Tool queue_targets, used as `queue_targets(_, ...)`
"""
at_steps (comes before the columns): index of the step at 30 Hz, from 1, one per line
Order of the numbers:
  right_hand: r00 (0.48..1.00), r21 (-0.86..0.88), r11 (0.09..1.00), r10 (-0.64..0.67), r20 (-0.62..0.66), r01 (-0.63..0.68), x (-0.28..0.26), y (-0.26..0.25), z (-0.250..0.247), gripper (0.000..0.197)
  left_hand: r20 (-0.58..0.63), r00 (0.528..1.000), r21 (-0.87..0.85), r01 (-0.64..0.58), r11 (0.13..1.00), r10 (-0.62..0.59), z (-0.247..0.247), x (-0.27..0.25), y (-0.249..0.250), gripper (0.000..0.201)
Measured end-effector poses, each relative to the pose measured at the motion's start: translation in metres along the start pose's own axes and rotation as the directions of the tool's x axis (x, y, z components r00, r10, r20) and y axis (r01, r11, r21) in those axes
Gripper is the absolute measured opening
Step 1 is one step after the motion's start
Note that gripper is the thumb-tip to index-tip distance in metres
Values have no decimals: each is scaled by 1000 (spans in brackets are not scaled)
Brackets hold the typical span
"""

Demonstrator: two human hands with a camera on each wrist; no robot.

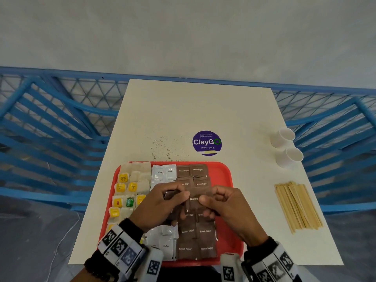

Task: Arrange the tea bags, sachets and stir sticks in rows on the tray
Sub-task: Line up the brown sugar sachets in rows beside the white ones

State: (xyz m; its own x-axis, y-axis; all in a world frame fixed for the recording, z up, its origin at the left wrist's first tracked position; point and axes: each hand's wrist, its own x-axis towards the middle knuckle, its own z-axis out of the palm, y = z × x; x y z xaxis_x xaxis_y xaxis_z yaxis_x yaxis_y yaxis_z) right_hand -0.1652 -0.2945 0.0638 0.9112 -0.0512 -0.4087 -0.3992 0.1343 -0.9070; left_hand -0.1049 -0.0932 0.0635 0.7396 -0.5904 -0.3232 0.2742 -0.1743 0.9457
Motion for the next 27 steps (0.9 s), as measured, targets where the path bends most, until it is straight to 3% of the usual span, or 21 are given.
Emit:
queue_targets(7, 995, -66, 996, -61, -74, 56, -3, 3, 6, 18, -75, 993, 58, -90, 994, 94, -1, 1, -8, 25)
queue_targets(12, 999, -20, 999, -45, -8, 44, -5, 4, 2, 19, 43, 997, -18, -69, 997, 70, -10, -3, -13, 32)
queue_targets(17, 987, -21, 993, -114, -115, 112, 4, 7, 9, 10, 52, 998, 5, -42, 999, 41, -16, -3, -21, 28)
queue_targets(19, 988, 8, 997, -72, -134, 74, 7, 13, 10, 15, 29, 999, -15, -30, 999, 31, -18, -3, -25, 27)
queue_targets(23, 998, -27, 998, 61, -30, -62, 11, 22, 18, 15, -13, 1000, -17, 24, 1000, -24, -21, 1, -37, 29)
queue_targets(27, 990, -112, 990, 74, -123, -88, 35, 29, 24, 4, -146, 981, 2, 130, 992, -128, -25, 11, -47, 28)
